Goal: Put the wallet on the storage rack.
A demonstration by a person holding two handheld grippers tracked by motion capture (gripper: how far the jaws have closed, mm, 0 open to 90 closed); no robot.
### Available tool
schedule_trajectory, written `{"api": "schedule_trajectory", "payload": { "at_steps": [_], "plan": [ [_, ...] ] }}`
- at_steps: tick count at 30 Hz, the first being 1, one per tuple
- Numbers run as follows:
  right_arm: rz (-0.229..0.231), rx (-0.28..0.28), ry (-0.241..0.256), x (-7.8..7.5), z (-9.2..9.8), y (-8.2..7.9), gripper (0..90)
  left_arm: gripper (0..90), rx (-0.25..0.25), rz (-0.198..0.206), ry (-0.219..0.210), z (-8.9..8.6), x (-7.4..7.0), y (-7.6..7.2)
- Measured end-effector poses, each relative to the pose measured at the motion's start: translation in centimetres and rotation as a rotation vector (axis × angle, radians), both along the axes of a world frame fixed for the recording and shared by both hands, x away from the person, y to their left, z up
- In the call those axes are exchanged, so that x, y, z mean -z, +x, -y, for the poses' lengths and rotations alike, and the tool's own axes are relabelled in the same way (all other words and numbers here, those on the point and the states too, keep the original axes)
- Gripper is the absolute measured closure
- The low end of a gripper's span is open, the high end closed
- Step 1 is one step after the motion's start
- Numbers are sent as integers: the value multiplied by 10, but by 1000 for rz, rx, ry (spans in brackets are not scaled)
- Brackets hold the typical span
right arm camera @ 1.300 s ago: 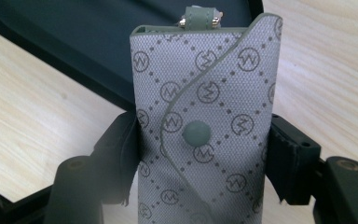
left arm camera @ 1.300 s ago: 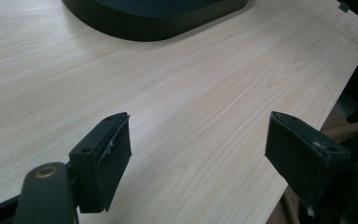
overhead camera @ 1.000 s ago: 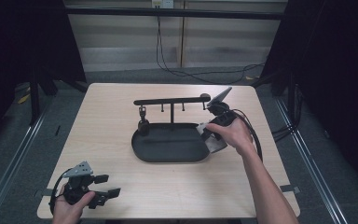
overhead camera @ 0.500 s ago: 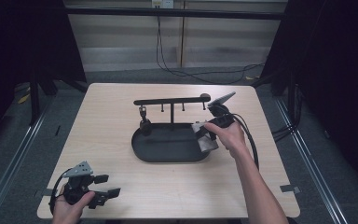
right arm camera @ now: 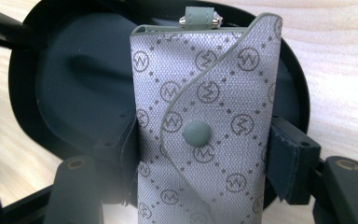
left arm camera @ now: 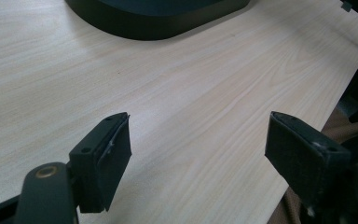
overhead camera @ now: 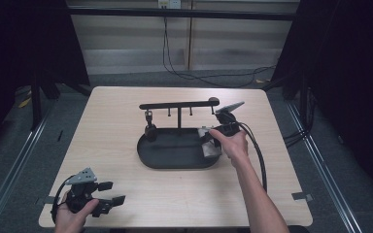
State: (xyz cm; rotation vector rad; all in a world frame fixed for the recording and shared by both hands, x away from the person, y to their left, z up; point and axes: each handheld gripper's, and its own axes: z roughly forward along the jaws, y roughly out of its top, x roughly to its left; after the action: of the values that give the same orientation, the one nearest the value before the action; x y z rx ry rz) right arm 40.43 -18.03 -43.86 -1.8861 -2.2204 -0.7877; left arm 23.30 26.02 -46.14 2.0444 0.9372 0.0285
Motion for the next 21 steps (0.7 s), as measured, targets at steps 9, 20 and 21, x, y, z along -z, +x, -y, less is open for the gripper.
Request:
{"api": "schedule_trajectory", "payload": {
  "at_steps": [9, 20, 21],
  "plan": [
    [-14, 2, -4, 11, -10, 2, 346, 222, 0, -6, -1, 1, 0, 0],
    [-25, 8, 0, 24, -13, 4, 341, 223, 2, -4, 3, 0, 0, 0],
    [-30, 8, -7, 27, -12, 4, 339, 223, 2, -5, 3, 0, 0, 0]
  ]
}}
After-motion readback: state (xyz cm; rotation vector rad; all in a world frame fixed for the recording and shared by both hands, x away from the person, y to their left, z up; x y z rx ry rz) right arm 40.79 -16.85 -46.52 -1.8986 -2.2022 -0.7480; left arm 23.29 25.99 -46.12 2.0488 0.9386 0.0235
